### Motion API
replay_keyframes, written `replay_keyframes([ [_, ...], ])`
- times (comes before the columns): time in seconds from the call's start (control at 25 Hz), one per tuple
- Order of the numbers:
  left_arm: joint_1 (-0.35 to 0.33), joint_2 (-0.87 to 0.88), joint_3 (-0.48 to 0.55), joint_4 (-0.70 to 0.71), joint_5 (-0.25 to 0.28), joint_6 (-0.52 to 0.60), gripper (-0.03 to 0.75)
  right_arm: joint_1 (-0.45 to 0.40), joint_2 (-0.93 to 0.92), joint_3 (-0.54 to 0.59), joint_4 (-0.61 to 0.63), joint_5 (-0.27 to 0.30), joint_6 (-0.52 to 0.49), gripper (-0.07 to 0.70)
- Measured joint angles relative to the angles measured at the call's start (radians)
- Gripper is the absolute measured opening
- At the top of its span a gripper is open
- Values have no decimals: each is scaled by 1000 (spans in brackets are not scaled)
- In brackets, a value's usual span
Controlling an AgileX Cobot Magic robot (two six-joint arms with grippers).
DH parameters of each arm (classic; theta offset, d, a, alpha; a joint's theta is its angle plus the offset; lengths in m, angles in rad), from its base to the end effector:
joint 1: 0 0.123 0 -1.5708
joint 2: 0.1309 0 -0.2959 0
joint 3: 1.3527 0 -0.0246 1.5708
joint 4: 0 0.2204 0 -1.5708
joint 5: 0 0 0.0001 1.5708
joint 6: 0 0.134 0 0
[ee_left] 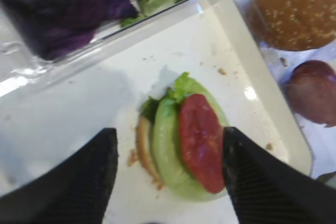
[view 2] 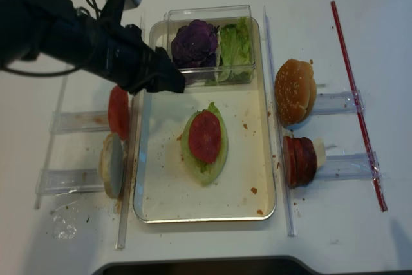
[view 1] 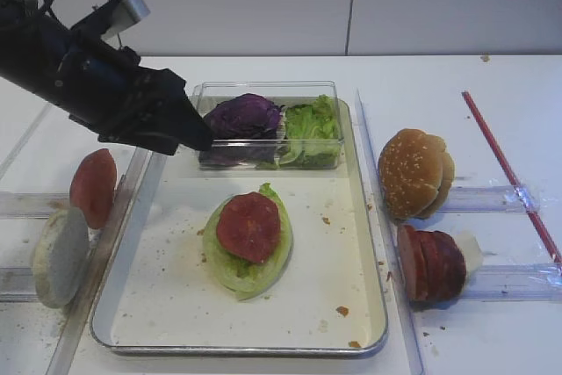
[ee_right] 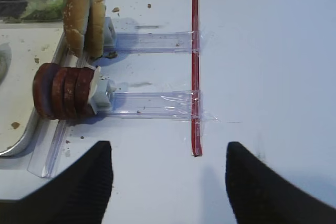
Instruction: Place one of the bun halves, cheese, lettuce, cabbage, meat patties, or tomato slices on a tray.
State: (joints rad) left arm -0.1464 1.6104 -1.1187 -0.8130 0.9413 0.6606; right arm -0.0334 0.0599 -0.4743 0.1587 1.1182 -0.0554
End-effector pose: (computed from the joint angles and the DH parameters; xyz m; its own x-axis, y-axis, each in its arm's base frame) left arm 0.2909 -0.1225 0.2510 -0.8662 0.2127 -0.4523 0.4419 0.7487 -0.4942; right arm 0.0001 0.0191 0.2304 -0.5750 0.0335 -0.8175 -0.0749 0.9928 0.0934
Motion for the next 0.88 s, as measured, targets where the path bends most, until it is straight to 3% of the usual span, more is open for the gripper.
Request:
replay_keyframes([
  [0.2,0,0,-116,313,79,-227,393,0,0,0,-11,0,17,468],
  [0.4,0,0,-197,494,143,-453,357,0,0,0,-13,0,20,468],
  [0.72,0,0,-229,694,271,-596,346,0,0,0,-15,0,21,468],
  [0.88,0,0,-229,745,281,-616,344,0,0,0,-15,0,21,468],
])
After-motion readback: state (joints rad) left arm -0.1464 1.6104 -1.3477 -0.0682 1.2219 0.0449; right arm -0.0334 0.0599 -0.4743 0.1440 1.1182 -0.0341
